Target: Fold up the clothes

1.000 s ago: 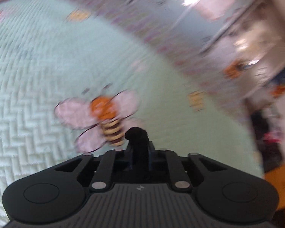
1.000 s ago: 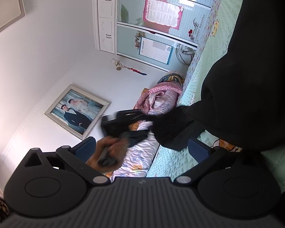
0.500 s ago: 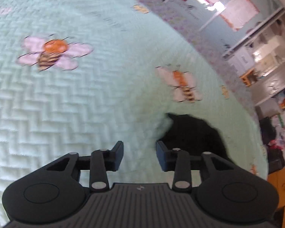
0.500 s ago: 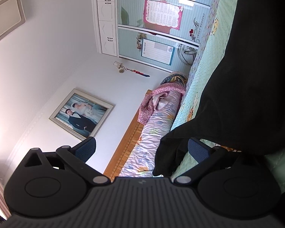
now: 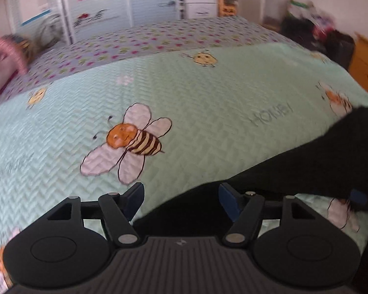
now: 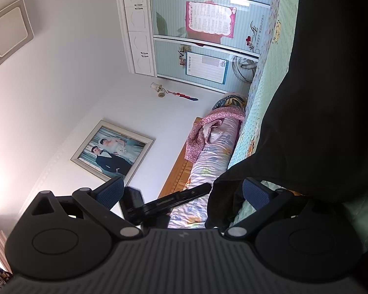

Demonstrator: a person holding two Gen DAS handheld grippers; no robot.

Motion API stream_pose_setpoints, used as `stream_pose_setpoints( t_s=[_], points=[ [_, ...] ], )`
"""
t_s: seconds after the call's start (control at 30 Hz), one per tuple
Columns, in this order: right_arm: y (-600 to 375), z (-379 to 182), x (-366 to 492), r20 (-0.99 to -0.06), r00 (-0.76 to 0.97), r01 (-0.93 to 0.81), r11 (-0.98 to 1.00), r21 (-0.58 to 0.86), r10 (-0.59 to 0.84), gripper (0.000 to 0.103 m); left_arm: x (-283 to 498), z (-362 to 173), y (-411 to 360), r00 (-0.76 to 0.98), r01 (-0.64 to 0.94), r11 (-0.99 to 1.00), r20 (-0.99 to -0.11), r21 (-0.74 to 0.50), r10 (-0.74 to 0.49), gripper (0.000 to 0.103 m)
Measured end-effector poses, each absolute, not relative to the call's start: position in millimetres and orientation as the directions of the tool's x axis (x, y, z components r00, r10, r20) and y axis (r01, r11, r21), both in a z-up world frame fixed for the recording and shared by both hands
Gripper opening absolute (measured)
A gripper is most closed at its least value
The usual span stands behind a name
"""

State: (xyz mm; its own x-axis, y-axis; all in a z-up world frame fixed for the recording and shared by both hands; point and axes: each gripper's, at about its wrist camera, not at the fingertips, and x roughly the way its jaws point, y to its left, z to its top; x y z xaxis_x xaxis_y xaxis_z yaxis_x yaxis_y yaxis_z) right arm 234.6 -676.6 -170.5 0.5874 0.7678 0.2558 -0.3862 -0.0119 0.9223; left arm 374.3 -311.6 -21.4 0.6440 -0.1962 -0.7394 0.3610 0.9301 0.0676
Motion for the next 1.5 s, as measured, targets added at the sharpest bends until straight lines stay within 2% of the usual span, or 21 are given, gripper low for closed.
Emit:
stream_pose_setpoints(
  t_s=[0.07,0.1,0.13,0.17,0.27,0.37,0.43,0.53,0.63,0.7,0.8,0.93,1.0,1.1,1.2,1.33,1.5],
  points=[
    [-676.9,-170.9,234.7,0.257,0.587,-0.386,-0.014,0.922,0.768,0.102,387.3,-33.4,-299.3,0.575,0.404,0.915,-0.779,0.005,-0.25,0.06],
    [-677.1,-171.4,234.4,0.257,0.586,-0.386,-0.014,0.922,0.768,0.102,392.2,-40.1,-296.3,0.536,0.418,0.908,-0.801,-0.023,-0.267,0.04],
    [-677.4,-171.8,234.0,0.257,0.586,-0.386,-0.014,0.922,0.768,0.102,393.6,-45.5,-296.2,0.514,0.431,0.902,-0.815,-0.025,-0.268,0.014],
    [-677.8,-172.1,233.7,0.258,0.586,-0.386,-0.015,0.922,0.768,0.102,389.3,-47.0,-298.9,0.511,0.445,0.895,-0.818,-0.009,-0.263,0.01],
    [-677.7,-172.4,233.3,0.259,0.586,-0.386,-0.016,0.922,0.768,0.102,363.1,-34.2,-310.8,0.561,0.467,0.882,-0.793,0.067,-0.237,0.008],
    [-677.7,-172.9,233.7,0.258,0.586,-0.386,-0.016,0.922,0.768,0.102,325.8,3.8,-319.5,0.679,0.44,0.889,-0.694,0.125,-0.238,0.007],
    [-677.9,-172.8,233.5,0.258,0.586,-0.386,-0.015,0.922,0.768,0.102,283.0,24.0,-336.6,0.72,0.484,0.857,-0.638,0.178,-0.274,0.007],
    [-678.0,-172.5,233.3,0.258,0.586,-0.386,-0.015,0.922,0.768,0.102,234.8,5.3,-352.1,0.586,0.599,0.787,-0.749,0.144,-0.309,0.009],
    [-678.6,-172.2,233.3,0.258,0.586,-0.387,-0.015,0.922,0.768,0.102,203.8,-46.8,-356.6,0.432,0.645,0.749,-0.881,0.15,-0.195,0.012],
    [-678.9,-172.3,233.3,0.259,0.585,-0.387,-0.017,0.922,0.768,0.102,194.4,-60.2,-348.0,0.408,0.601,0.788,-0.899,0.134,-0.159,0.015],
    [-679.1,-172.8,233.4,0.262,0.585,-0.386,-0.021,0.922,0.767,0.102,192.6,-44.4,-315.1,0.442,0.434,0.901,-0.867,-0.018,-0.23,0.047],
    [-679.2,-173.7,234.0,0.267,0.585,-0.385,-0.028,0.922,0.766,0.102,196.3,-22.4,-262.5,0.55,0.17,0.946,-0.769,-0.277,-0.324,0.06],
    [-678.9,-173.8,234.7,0.269,0.585,-0.384,-0.031,0.923,0.765,0.102,206.3,-24.5,-240.8,0.594,0.021,0.936,-0.748,-0.351,-0.294,0.066],
    [-678.1,-174.2,235.2,0.271,0.584,-0.384,-0.034,0.923,0.765,0.102,227.9,-43.7,-213.1,0.601,-0.19,0.871,-0.755,-0.453,-0.261,0.067],
    [-676.7,-174.3,236.3,0.274,0.583,-0.383,-0.038,0.923,0.765,0.102,244.1,-68.7,-195.7,0.608,-0.32,0.795,-0.755,-0.515,-0.245,0.067],
    [-676.7,-175.0,237.2,0.28,0.583,-0.381,-0.048,0.923,0.763,0.102,253.2,-79.4,-192.8,0.642,-0.307,0.799,-0.732,-0.517,-0.227,0.068],
    [-677.7,-176.6,238.4,0.286,0.581,-0.378,-0.058,0.924,0.762,0.102,261.4,-83.3,-206.3,0.642,-0.225,0.828,-0.717,-0.514,-0.271,0.069]
  ],
)
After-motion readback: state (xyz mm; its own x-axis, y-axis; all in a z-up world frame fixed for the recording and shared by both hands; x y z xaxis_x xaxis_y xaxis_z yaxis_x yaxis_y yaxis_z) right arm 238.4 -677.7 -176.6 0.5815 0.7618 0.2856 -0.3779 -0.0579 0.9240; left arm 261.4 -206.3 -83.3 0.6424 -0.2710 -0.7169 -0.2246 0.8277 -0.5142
